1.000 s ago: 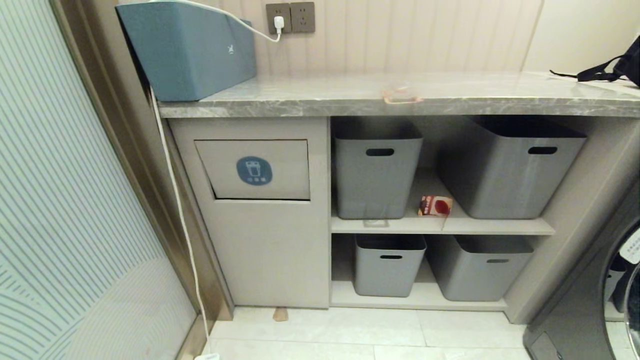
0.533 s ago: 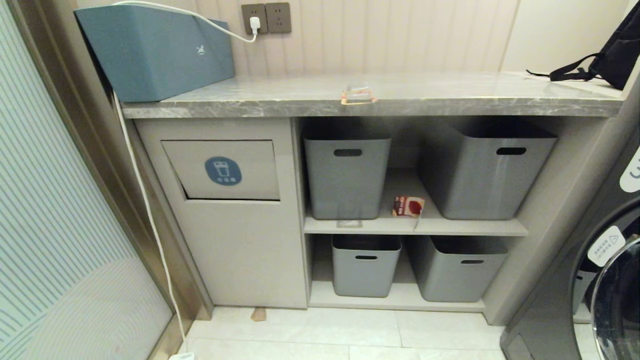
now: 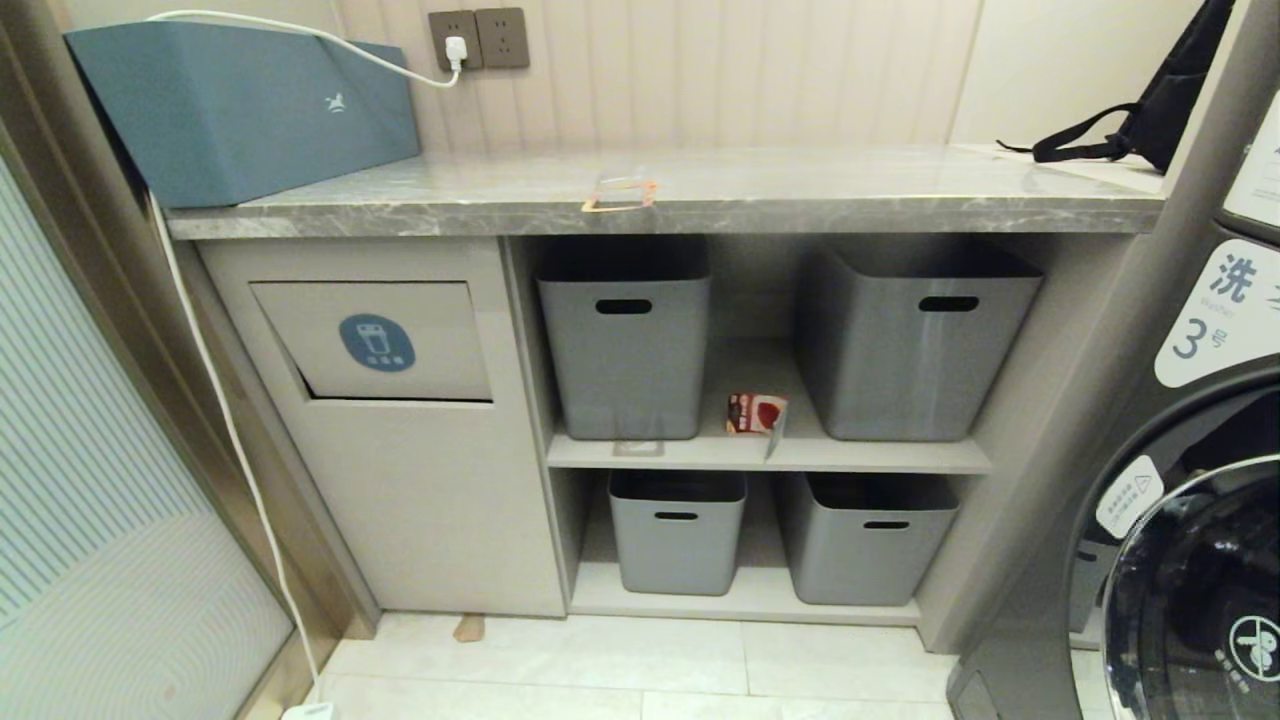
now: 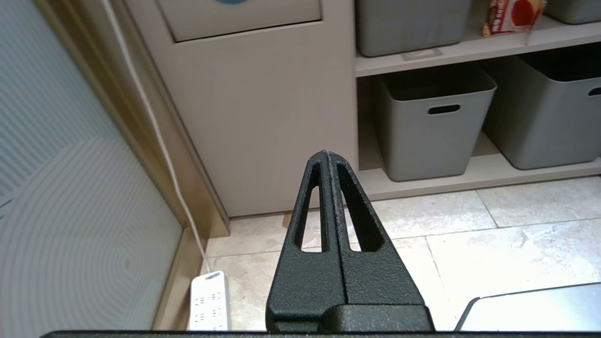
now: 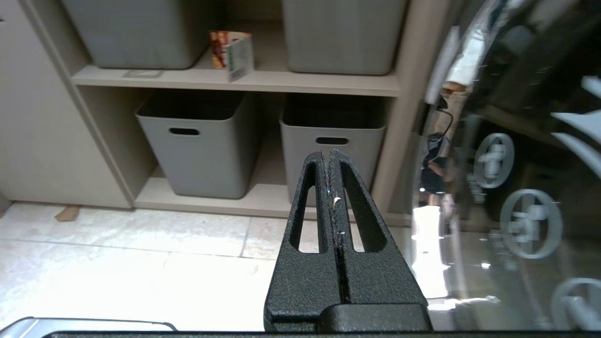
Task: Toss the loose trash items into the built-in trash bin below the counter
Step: Pick up the garbage
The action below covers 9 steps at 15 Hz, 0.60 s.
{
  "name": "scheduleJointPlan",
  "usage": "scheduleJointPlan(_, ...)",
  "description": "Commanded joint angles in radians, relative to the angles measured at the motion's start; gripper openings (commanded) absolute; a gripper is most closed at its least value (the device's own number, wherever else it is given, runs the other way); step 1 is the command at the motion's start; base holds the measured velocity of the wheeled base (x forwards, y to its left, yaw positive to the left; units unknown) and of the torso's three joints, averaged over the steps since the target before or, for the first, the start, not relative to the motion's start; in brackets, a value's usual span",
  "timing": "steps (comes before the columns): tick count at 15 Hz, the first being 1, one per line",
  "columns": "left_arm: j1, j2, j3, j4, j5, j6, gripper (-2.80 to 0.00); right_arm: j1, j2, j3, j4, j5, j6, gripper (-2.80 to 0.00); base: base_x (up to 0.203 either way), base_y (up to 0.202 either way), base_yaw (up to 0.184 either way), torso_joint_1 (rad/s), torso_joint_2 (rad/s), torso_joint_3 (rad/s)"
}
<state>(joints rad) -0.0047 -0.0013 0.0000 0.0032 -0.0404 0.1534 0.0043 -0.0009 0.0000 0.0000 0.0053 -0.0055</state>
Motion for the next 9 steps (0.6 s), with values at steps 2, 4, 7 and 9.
scheduleJointPlan(2,0.0,0.0,0.0,0.0,0.002,-0.002,-2.8,0.0,-0.001,0.0,0.0,0.001,-0.001,-2.8,0.0,-0.12,-0.001,0.001,0.0,0.002)
scheduleJointPlan(4,0.0,0.0,0.0,0.0,0.005,-0.003,-2.8,0.0,-0.001,0.0,-0.001,0.001,-0.001,-2.8,0.0,0.0,0.0,0.0,0.0,0.0)
scheduleJointPlan(7,0.0,0.0,0.0,0.0,0.004,-0.005,-2.8,0.0,-0.001,0.0,0.0,0.001,-0.001,-2.8,0.0,0.0,0.0,0.0,0.0,0.0)
scheduleJointPlan(9,0.0,0.0,0.0,0.0,0.004,-0.006,-2.8,0.0,-0.001,0.0,-0.002,0.001,-0.001,-2.8,0.058,0.0,0.001,-0.004,0.0,0.001)
